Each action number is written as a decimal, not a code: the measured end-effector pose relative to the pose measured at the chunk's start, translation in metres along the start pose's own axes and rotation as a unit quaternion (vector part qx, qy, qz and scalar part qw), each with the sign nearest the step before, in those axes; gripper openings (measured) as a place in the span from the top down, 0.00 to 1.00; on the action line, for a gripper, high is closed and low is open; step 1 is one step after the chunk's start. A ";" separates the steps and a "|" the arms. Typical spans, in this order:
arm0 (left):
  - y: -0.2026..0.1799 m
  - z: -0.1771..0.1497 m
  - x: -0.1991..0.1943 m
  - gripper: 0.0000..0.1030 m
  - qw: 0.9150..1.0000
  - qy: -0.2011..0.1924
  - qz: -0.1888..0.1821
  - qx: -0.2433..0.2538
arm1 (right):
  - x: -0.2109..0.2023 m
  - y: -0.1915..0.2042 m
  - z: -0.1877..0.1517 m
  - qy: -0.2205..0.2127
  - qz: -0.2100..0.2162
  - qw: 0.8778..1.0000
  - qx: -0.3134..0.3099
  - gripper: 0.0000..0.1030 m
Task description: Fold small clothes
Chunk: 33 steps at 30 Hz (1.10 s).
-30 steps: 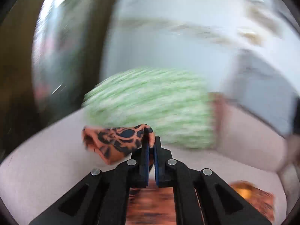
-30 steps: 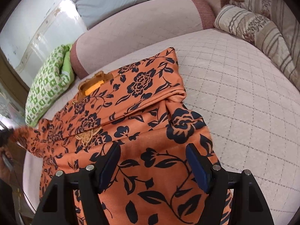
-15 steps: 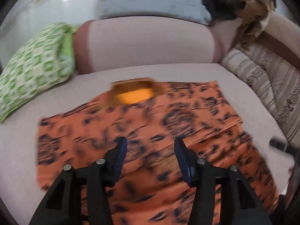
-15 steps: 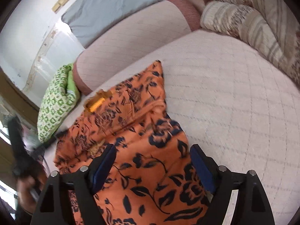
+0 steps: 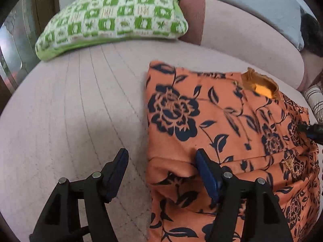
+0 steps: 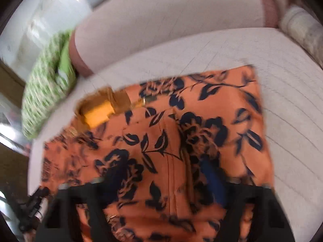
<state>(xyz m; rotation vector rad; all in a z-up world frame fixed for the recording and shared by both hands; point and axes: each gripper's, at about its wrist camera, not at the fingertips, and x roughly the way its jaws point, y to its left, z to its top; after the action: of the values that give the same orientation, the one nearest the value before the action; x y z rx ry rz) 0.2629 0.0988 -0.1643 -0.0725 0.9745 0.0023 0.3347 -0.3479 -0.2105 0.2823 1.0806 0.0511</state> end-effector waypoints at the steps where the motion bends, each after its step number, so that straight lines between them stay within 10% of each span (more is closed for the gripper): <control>1: 0.002 -0.001 0.002 0.33 1.000 -0.002 0.000 -0.001 | -0.002 0.005 0.000 -0.001 -0.004 1.000 -0.013 0.76; 2: 0.002 -0.001 0.004 0.34 1.000 -0.003 -0.001 -0.002 | -0.007 0.010 0.001 -0.005 -0.006 1.000 -0.021 0.89; 7: -0.001 0.002 0.002 0.37 1.000 -0.007 -0.006 -0.011 | -0.069 0.030 0.002 -0.116 -0.052 0.990 -0.058 0.89; 11: -0.012 0.005 0.000 0.36 1.000 -0.012 0.005 0.000 | -0.041 0.014 -0.001 -0.104 -0.112 0.988 -0.033 0.83; 13: -0.016 0.005 0.001 0.36 1.000 -0.008 0.016 0.004 | -0.007 -0.001 -0.006 -0.031 -0.092 0.995 -0.014 0.64; 17: -0.017 0.006 0.002 0.36 1.000 -0.006 0.022 0.013 | -0.023 0.006 -0.019 -0.065 -0.088 0.993 -0.035 0.35; 23: -0.018 0.007 0.001 0.36 0.999 -0.006 0.028 0.020 | -0.076 0.024 -0.027 -0.142 -0.022 0.989 -0.040 0.34; 29: -0.019 0.007 0.001 0.36 0.999 -0.004 0.030 0.019 | -0.014 0.014 -0.038 -0.015 0.030 0.999 -0.007 0.25; 33: -0.018 0.006 0.001 0.36 0.999 -0.003 0.032 0.022 | -0.038 0.023 -0.038 -0.058 0.054 0.997 -0.008 0.26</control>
<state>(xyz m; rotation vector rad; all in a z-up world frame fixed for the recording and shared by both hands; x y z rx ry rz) 0.2687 0.0816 -0.1607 -0.0008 0.9702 0.0404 0.2851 -0.3252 -0.1887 0.3246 0.9478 0.1381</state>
